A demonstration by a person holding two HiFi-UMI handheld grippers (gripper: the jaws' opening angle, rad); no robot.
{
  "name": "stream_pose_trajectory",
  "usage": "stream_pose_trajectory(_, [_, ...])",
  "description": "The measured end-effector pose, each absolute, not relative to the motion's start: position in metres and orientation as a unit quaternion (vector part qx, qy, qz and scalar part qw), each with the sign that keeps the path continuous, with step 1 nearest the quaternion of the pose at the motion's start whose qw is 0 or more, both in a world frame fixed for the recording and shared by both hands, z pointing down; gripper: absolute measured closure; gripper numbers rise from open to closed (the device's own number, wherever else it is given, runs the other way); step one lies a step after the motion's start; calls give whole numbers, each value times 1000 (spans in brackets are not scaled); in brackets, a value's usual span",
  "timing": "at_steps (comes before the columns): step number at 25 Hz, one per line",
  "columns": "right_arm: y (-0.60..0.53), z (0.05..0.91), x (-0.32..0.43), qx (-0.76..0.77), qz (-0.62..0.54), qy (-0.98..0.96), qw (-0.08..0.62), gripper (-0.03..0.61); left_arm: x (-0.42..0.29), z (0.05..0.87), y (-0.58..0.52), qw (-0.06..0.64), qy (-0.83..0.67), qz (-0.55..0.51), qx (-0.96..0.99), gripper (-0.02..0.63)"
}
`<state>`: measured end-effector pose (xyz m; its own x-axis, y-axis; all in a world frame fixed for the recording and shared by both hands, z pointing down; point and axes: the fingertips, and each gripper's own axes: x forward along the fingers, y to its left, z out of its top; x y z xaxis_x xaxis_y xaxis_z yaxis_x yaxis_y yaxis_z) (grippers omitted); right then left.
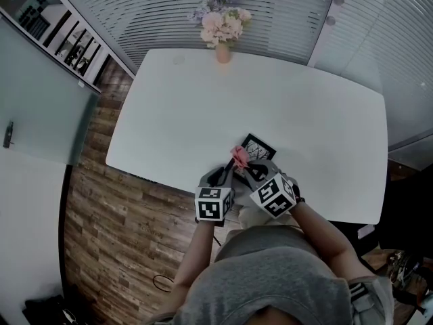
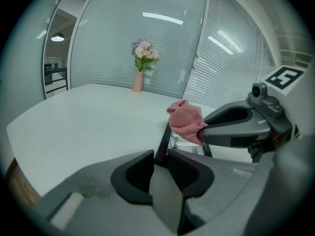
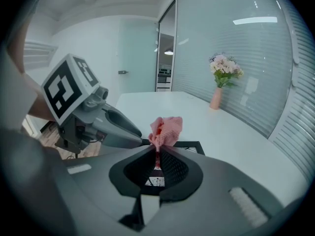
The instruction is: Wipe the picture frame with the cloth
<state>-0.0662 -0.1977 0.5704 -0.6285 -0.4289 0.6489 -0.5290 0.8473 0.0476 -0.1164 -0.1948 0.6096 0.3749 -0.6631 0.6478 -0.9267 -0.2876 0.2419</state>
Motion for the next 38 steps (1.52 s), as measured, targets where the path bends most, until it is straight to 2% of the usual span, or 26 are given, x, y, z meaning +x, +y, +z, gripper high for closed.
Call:
stream_pose_trajectory(19, [-250,582,6,364,80,-855,362,550,-116,611,-196,300,-515,220,772,529])
stream_pose_trajectory(38, [-234,598,3,350,92,-852,379,551,-116,611,-195,300,-519,218,770,529])
